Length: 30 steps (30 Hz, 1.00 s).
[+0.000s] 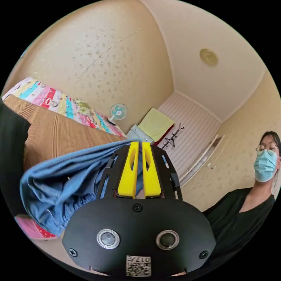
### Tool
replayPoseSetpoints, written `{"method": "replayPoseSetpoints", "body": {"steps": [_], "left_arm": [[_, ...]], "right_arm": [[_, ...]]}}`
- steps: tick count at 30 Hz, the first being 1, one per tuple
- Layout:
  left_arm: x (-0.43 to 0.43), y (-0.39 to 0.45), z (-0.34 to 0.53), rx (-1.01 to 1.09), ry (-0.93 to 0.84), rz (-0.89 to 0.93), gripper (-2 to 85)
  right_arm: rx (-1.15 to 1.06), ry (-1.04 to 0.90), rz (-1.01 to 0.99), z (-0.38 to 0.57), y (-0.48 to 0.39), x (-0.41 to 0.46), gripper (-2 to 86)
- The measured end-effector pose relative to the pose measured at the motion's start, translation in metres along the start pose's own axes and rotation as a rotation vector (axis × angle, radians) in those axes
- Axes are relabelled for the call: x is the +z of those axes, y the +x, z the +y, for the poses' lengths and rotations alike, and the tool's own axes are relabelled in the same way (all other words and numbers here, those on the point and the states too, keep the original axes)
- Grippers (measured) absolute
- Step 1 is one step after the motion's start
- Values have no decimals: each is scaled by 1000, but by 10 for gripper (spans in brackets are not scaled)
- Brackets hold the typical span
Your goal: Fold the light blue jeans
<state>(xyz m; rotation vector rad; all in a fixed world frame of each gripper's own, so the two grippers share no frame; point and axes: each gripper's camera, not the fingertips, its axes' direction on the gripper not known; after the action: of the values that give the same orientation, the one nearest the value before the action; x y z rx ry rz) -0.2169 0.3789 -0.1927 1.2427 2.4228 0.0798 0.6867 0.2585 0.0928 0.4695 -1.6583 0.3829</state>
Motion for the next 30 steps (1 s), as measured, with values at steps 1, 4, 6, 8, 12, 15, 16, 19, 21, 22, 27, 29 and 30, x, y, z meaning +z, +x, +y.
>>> {"method": "replayPoseSetpoints", "body": {"steps": [1,4,6,8,12,15,16,19,21,22,27,29,30], "left_arm": [[0,15,-3,33,22,61,-1],[3,73,-8,105,92,260,-2],[13,104,-1,141,87,404,-2],[18,117,11,143,71,486,-2],[-4,132,49,203,98,654,-2],[-45,135,71,273,171,698,-2],[-53,134,74,282,181,698,-1],[-82,128,91,338,181,667,1],[-101,119,104,390,182,639,5],[-105,114,108,399,170,633,7],[-148,30,146,65,36,39,39],[-148,2,163,-97,-106,-319,47],[-142,-15,174,-199,-207,-544,74]], "right_arm": [[-10,-4,1,2,-3,10,78],[-52,-101,40,8,-21,77,178],[-104,-174,123,10,-41,127,215],[-118,-150,103,7,-50,146,223],[-67,-30,104,-6,-45,146,162],[-96,135,34,-9,-45,112,57],[-101,155,31,-13,-46,107,53],[-254,222,60,-43,-77,89,44],[-409,257,62,-63,-115,85,43],[-453,259,50,-65,-126,86,43],[-708,16,-67,-39,-157,141,42],[-682,-141,-86,-15,-135,178,42],[-613,-265,-75,2,-113,208,41]]}}
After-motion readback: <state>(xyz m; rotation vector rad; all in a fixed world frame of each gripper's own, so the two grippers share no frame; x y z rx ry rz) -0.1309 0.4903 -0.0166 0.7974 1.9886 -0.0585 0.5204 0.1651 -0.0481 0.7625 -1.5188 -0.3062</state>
